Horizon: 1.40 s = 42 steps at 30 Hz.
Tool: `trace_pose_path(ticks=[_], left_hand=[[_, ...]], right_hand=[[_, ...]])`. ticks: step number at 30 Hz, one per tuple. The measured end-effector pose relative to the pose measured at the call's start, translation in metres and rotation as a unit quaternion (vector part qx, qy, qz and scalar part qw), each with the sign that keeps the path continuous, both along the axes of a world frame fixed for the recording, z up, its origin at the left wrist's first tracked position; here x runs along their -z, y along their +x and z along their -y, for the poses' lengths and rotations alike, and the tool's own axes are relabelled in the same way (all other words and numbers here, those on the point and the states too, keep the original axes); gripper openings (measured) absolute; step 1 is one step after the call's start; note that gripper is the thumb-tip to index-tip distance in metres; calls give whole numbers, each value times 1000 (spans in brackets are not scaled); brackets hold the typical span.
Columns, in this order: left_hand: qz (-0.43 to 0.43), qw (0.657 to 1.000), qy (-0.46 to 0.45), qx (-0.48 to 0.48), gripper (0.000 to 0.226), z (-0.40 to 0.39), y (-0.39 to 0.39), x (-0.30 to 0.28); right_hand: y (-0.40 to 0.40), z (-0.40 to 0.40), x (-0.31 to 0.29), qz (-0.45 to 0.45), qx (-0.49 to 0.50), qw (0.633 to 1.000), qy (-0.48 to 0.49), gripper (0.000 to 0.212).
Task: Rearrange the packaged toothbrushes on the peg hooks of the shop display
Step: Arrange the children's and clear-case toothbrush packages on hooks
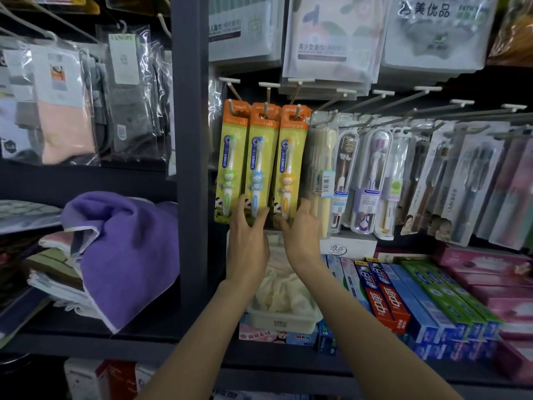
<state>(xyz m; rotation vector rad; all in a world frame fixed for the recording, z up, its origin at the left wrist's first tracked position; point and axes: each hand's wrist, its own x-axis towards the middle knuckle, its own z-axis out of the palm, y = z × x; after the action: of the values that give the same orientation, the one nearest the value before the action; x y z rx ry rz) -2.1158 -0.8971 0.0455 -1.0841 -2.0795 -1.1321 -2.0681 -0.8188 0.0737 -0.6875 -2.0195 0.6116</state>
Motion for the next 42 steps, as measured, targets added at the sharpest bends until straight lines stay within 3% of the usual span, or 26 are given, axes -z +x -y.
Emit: trace_pose_path(ticks=[5, 10, 18, 24, 27, 33, 42], left_hand=[[-29, 999, 22, -10, 50, -2, -1, -1], [-62, 995, 71, 11, 52, -2, 0, -17], [-96, 988, 110, 39, 51, -10, 15, -99], [59, 980, 148, 122, 55, -24, 24, -136], [79, 973, 135, 171, 60, -24, 23, -147], [92, 977, 105, 158, 57, -28, 17, -165], [70, 987, 28, 144, 61, -28, 11, -171]], right_hand=[[6, 2, -3, -3, -22, 999, 31, 40], [26, 10, -26, 1, -20, 988, 151, 54], [33, 0, -85, -62, -44, 986, 148, 39], [26, -1, -103, -116, -130, 982, 67, 40], [24, -6, -112, -111, -145, 981, 71, 48], [23, -11, -135, -71, -156, 979, 107, 53], [16, -21, -148, -14, -133, 980, 145, 45]])
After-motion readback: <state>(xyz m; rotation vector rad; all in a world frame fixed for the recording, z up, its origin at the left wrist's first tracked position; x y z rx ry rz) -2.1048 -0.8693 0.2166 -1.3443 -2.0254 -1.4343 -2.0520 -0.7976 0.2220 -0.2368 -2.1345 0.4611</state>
